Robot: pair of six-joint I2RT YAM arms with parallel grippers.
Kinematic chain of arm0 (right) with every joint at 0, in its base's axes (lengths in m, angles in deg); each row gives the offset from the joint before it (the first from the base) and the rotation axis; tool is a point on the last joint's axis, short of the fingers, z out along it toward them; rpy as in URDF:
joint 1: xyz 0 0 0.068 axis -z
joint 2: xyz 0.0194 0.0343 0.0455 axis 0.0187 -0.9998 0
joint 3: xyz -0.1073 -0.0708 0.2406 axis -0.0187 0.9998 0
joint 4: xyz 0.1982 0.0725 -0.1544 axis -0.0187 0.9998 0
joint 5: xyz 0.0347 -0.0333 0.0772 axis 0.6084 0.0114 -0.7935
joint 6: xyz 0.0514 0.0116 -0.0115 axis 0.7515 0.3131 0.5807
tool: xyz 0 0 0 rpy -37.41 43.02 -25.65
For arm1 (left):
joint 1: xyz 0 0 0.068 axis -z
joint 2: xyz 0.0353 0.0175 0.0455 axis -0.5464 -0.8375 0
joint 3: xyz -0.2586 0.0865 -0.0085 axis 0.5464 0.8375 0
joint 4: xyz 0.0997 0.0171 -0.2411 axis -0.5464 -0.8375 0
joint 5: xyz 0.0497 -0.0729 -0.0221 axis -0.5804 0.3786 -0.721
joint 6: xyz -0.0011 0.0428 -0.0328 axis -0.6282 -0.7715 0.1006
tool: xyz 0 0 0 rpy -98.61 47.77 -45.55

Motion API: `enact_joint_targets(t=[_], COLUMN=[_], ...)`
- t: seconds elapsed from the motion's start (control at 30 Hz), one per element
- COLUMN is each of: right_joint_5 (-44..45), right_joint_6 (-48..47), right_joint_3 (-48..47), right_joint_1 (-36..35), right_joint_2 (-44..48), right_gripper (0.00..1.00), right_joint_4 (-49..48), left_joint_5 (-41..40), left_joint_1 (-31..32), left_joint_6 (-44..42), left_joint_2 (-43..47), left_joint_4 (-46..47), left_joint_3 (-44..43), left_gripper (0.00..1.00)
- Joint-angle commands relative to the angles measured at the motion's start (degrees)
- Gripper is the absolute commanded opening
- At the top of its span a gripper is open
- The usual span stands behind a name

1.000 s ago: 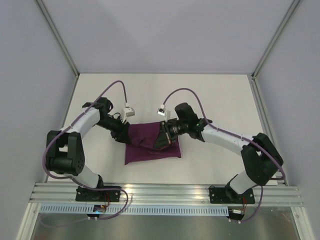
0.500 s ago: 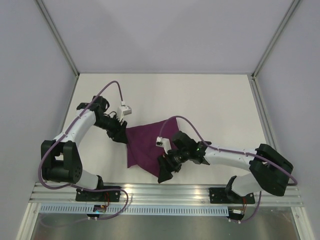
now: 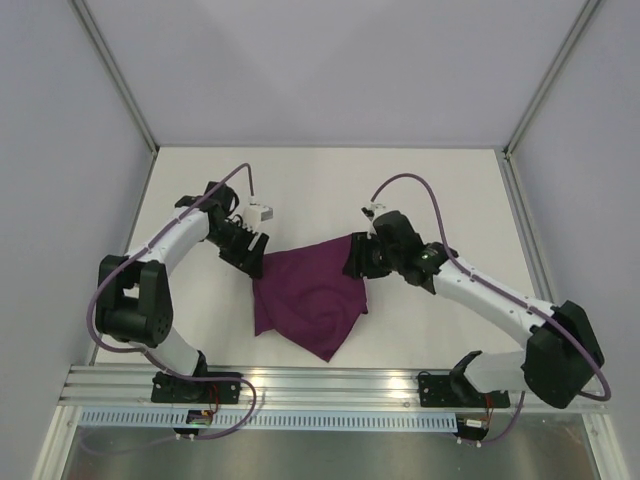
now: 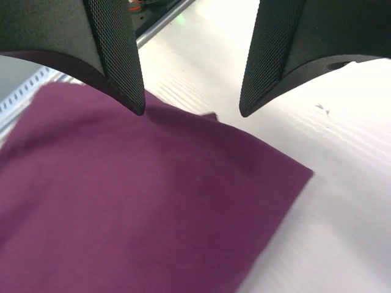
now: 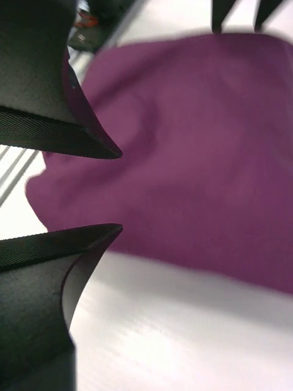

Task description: Prepare the surgical pack

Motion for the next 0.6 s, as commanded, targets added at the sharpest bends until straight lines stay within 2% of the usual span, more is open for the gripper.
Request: enact_joint_targets(t=[0.0,0.07,0.1,0.17,0.23,0.27,0.33,0.37,0.43,0.47,0.53,0.57], right_joint_5=[5.54,4.74,4.48,3.25,2.72,2.11,0.45,-0.52,-2.72,-3.78,-3.09,-2.04], right_joint_6=[2.20,2.38,2.29,2.47,2.90,3.08,3.78,4.13,5.45,5.89,7.21,7.39], right_joint_3=[0.65,1.19,1.36,2.41,4.43,5.13,7.50,8.39,10.58,11.03,11.91,11.91], right_joint_1=[3.15,4.21,4.13,4.21,4.21,4.13,4.21,4.13,4.13,4.21,4.13,4.21], right_joint_2=[-4.81,-7.44,-8.32,-10.69,-12.02,-12.81,-12.90,-12.82,-13.51,-13.95,-15.79,-16.59], right_gripper=[0.50,0.50,0.49,0.47,0.33,0.19,0.12,0.16,0.33,0.33,0.24,0.13], right_joint_4=[-0.05,-4.10,-4.89,-7.53,-9.46,-9.82,-11.66,-12.71,-15.96,-16.76,-18.87,-19.48], left_joint_5=[-5.51,-3.85,-2.79,-1.38,-1.20,-1.03,-0.67,-0.85,-1.55,-1.73,-2.43,-2.61], left_joint_1=[-0.18,-0.18,-0.18,-0.18,-0.18,-0.18,-0.18,-0.18,-0.18,-0.18,-0.18,-0.18], left_joint_6=[5.00,5.18,5.01,4.48,4.22,3.87,2.90,2.29,1.58,1.23,1.31,1.49], left_joint_2=[-2.97,-4.20,-4.64,-4.91,-5.69,-6.13,-7.45,-7.72,-7.90,-7.90,-8.51,-9.03], left_joint_4=[2.93,3.20,3.11,3.81,4.77,4.95,4.52,4.26,4.34,4.60,5.92,6.27], left_joint_3=[-1.70,-1.09,-0.47,0.41,1.81,1.99,2.34,2.35,3.04,3.31,3.49,3.23], left_gripper=[0.70,0.66,0.59,0.52,0.37,0.23,0.11,0.03,0.00,0.00,0.00,0.00])
